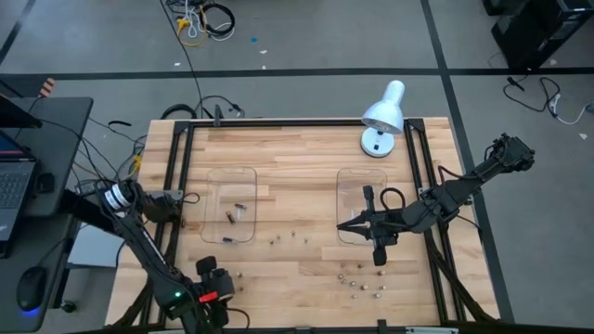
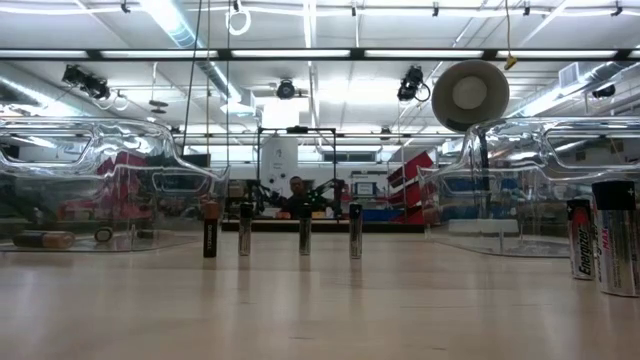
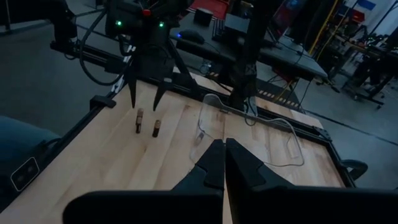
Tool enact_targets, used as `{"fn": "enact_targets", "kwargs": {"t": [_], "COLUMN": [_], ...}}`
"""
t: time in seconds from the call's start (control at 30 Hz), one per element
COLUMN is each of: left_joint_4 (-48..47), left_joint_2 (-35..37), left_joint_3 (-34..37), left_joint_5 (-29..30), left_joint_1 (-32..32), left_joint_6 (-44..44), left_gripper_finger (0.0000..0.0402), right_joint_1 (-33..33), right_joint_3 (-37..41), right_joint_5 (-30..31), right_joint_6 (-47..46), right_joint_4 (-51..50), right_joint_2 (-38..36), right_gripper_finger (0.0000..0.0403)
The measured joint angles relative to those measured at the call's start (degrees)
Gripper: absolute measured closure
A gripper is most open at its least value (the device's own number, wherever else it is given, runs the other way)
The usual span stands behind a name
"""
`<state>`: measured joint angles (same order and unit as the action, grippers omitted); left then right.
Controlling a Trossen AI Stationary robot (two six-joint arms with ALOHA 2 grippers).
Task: Sort batteries
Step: Put the black battery into the left transparent bin
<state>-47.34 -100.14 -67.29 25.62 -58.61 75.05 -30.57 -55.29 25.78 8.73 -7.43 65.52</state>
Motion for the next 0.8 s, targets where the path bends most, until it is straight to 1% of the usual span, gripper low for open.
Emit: {"fn": "enact_targets", "kwargs": {"t": [0.67,0.8], "left_joint_4": [0.35,0.69], "left_joint_2": [-0.04,-1.55], "left_joint_3": [0.0,0.0], "left_joint_5": [0.46,0.23], "left_joint_1": [-0.02,-0.14], "left_joint_6": [0.03,0.08], "left_gripper_finger": [0.0176,0.0176], "right_joint_1": [0.02,0.02], "right_joint_3": [0.0,0.0], "right_joint_5": [0.0,0.0], "right_joint_6": [-0.07,-0.07], "right_joint_4": [0.01,0.01], "right_joint_2": [0.0,0.0], "right_gripper_finger": [0.04,0.04]}}
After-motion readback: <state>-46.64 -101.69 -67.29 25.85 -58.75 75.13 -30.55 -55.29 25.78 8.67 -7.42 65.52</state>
